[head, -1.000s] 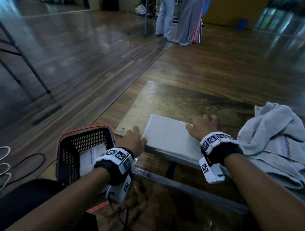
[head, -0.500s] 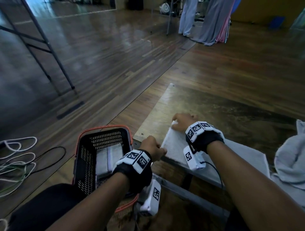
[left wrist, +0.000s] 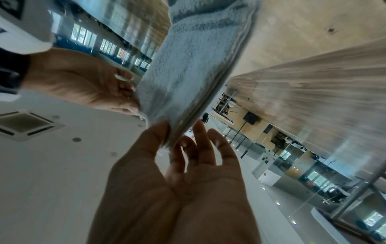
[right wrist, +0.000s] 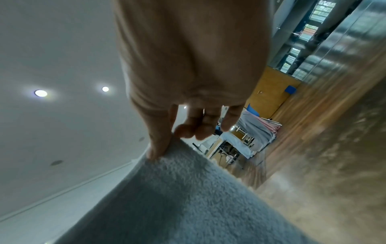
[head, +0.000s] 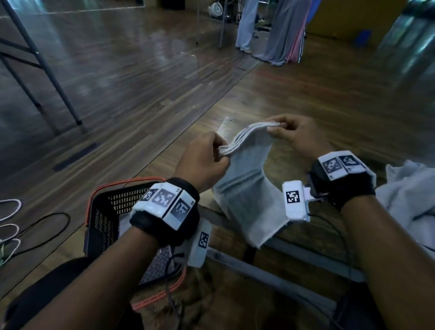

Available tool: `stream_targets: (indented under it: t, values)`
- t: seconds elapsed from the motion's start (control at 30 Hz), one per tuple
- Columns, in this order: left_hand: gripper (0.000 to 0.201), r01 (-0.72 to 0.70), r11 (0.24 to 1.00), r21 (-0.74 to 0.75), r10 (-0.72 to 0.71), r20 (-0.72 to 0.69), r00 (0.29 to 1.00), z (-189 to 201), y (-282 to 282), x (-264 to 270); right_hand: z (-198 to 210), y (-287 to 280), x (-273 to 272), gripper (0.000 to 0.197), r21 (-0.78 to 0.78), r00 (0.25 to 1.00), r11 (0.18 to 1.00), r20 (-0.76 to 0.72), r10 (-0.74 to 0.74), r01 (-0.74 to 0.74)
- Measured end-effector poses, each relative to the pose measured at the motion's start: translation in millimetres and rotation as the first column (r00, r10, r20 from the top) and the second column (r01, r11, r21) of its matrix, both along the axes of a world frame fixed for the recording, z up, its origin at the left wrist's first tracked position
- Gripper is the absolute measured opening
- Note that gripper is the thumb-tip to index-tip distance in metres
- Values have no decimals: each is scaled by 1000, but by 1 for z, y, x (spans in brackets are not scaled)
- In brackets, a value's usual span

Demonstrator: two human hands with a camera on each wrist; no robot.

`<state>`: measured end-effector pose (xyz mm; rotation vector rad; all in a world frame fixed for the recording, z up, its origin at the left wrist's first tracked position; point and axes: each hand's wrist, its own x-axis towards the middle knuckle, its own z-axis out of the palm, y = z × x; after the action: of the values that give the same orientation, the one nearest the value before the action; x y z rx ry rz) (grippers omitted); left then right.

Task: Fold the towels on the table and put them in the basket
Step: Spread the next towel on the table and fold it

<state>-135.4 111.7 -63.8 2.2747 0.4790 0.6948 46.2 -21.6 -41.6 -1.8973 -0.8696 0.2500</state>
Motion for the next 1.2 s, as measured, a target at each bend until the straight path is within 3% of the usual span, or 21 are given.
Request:
stream_targets:
  t: [0.17, 0.3, 0.37, 0.53, 0.63, 0.73, 0.87, 0.97, 1.07, 1.2]
  values:
    - [21, 293, 954, 68, -268, -248, 931, -13, -26, -8, -18, -43, -5, 26, -145, 989, 987, -140, 43, -63]
    - [29, 484, 833, 268, -334, -453, 827, -42, -52, -13, -33, -64, -4, 17, -207, 933, 970, -356, 50, -131]
    - [30, 529, 785, 322, -337, -495, 801, -53, -62, -14, -41, -71, -3, 18, -208, 924, 972, -381, 18, -105]
    - [30, 552, 725, 412, -334, -491, 805, -69, -75, -12, -65, -85, 5, 14, -442, 967, 893, -252, -29, -88]
    - [26, 554, 703, 446, -332, -483, 810, -74, -77, -9, -77, -95, 12, 13, -490, 970, 870, -230, -75, -48]
    - [23, 611, 648, 454, -361, -524, 772, -76, -81, -5, -93, -100, 11, 16, -555, 973, 830, -216, -80, -55]
    - [25, 675, 560, 481, -360, -592, 721, -78, -84, 0, -103, -98, 7, 22, -521, 980, 853, -173, -98, -7]
    - [27, 687, 564, 458, -381, -593, 709, -78, -87, 4, -100, -97, 5, 17, -490, 986, 867, -80, -144, 87]
    - [25, 720, 581, 379, -461, -576, 676, -72, -91, 3, -99, -99, -3, 3, -522, 977, 827, 70, -203, 209]
    - [19, 629, 704, 330, -460, -463, 758, -55, -89, 14, -96, -103, -20, 10, -535, 945, 785, 262, -197, 313]
